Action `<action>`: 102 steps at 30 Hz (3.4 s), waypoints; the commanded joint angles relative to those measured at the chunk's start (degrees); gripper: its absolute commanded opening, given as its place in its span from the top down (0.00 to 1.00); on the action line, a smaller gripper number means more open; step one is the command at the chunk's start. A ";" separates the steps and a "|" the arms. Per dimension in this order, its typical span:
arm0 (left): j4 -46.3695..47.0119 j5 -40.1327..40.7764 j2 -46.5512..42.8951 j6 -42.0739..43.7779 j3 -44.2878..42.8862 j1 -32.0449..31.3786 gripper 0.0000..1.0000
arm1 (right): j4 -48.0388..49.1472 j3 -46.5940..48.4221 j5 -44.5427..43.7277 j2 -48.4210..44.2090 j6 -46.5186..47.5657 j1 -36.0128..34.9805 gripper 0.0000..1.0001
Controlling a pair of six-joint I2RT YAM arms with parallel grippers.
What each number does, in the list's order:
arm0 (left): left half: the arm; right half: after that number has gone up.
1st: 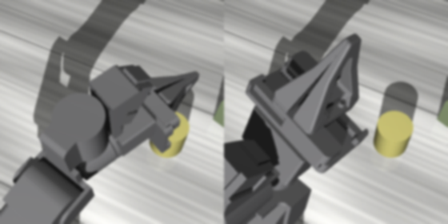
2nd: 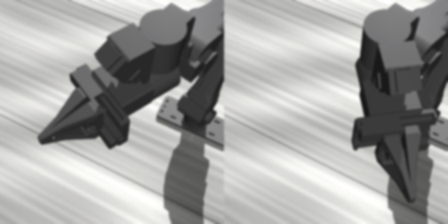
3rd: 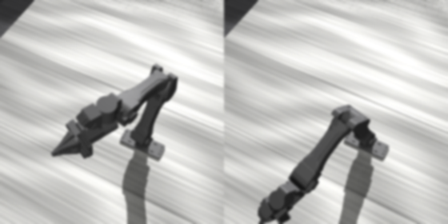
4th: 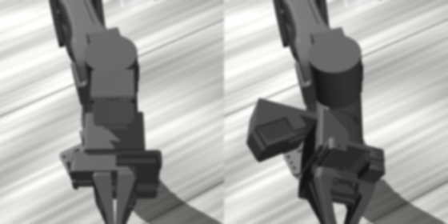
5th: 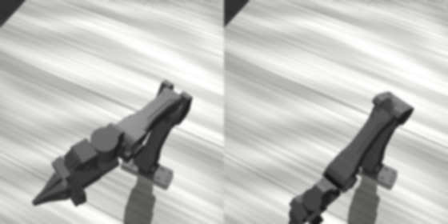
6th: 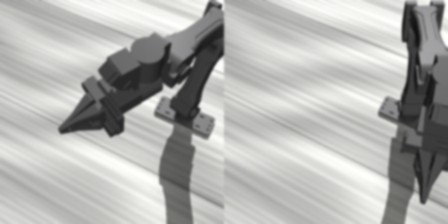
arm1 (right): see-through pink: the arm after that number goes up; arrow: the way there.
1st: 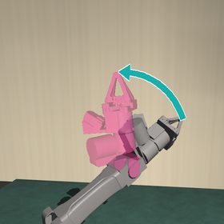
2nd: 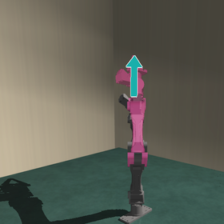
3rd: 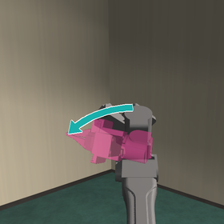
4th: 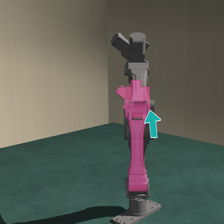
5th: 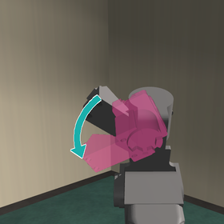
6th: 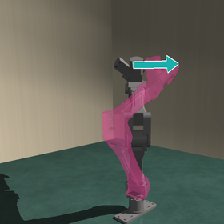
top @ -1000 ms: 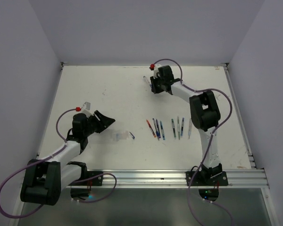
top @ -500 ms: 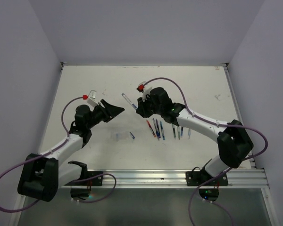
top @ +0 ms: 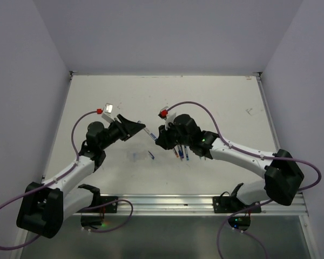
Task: Open the pen caps
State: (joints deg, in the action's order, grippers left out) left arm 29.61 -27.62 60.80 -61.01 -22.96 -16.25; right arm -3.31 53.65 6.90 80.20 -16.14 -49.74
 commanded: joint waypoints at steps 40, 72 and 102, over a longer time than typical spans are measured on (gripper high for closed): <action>-5.86 12.75 5.74 -2.09 -6.56 -2.38 1.00 | 3.49 -1.88 -22.78 8.02 -1.18 -14.06 1.00; 22.09 -3.67 11.63 -9.83 -2.00 15.37 1.00 | 7.97 -9.36 -25.44 3.91 -7.50 -24.00 1.00; -14.40 -2.35 -11.14 16.28 -4.55 15.37 1.00 | 12.71 0.32 -15.42 22.72 -7.32 -10.21 0.91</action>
State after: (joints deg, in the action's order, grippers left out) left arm 15.46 -28.12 50.11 -46.28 -27.53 -0.89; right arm 6.87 52.77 -9.80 102.41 -22.76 -60.18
